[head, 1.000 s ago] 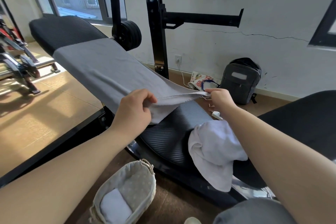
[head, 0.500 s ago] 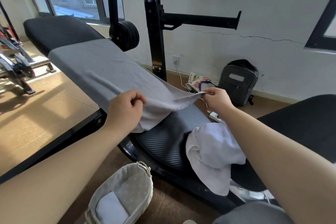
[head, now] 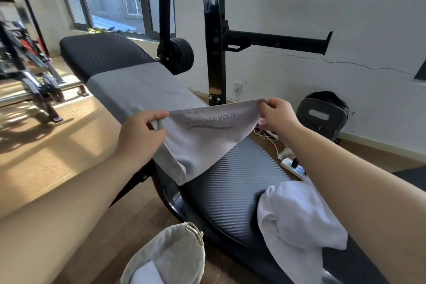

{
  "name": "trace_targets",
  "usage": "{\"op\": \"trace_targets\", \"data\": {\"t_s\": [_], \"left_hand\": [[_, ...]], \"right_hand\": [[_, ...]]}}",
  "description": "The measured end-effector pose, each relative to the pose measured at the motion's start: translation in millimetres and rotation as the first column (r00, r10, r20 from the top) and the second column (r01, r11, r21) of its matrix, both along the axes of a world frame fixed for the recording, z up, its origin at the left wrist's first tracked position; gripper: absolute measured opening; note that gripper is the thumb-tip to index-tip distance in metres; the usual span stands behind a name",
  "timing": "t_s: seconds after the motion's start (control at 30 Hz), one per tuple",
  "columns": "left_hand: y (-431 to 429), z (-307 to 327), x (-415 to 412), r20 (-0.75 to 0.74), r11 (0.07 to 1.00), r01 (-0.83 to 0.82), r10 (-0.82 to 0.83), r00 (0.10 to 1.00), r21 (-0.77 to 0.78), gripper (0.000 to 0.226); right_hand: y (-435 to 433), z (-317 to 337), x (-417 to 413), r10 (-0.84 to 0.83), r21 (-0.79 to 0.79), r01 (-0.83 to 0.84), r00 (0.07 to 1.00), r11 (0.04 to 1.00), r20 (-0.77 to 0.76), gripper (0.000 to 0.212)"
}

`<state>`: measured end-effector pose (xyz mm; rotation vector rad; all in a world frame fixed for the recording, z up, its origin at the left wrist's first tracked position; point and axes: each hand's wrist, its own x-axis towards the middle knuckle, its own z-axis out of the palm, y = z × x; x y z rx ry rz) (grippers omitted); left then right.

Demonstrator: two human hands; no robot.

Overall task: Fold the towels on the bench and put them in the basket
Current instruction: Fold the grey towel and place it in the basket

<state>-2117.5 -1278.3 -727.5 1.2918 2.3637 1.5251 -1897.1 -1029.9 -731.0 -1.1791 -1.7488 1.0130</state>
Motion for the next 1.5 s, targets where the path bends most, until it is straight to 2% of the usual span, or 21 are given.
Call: {"op": "trace_targets", "data": {"t_s": [0.13, 0.37, 0.57, 0.8, 1.1, 1.23, 1.4, 1.5], "left_hand": [[-5, 9, -22, 0.021, 0.998, -0.044, 0.043, 0.999, 0.048, 0.048], [-6, 18, -60, 0.048, 0.983, -0.098, 0.092, 0.995, 0.155, 0.043], [-1, 21, -96, 0.07, 0.969, -0.126, 0.114, 0.991, 0.213, 0.04], [16, 20, -145, 0.187, 0.944, -0.226, 0.184, 0.965, 0.239, 0.045], [29, 38, -200, 0.206, 0.887, -0.324, 0.267, 0.941, 0.329, 0.041], [31, 34, -214, 0.234, 0.898, -0.336, 0.275, 0.932, 0.283, 0.037], [28, 30, -224, 0.172, 0.906, -0.32, 0.281, 0.944, 0.276, 0.023], [26, 31, -229, 0.234, 0.903, -0.328, 0.267, 0.935, 0.279, 0.025]], "right_hand": [[2, 18, -33, 0.016, 0.016, -0.015, 0.999, 1.0, -0.052, 0.023], [15, 38, -94, 0.021, 0.178, -0.028, 0.999, 0.984, 0.043, 0.024], [30, 58, -150, 0.025, 0.292, -0.037, 0.999, 0.956, 0.045, 0.023], [43, 58, -215, 0.087, 0.322, -0.099, 0.995, 0.942, 0.052, 0.022], [60, 75, -288, 0.105, 0.363, -0.11, 0.994, 0.925, 0.033, 0.018], [60, 71, -313, 0.115, 0.328, -0.114, 0.993, 0.938, 0.017, 0.029], [65, 50, -333, 0.182, 0.234, -0.214, 0.972, 0.948, 0.148, 0.018], [66, 44, -341, 0.246, 0.146, -0.27, 0.955, 0.952, 0.168, 0.022]]}}
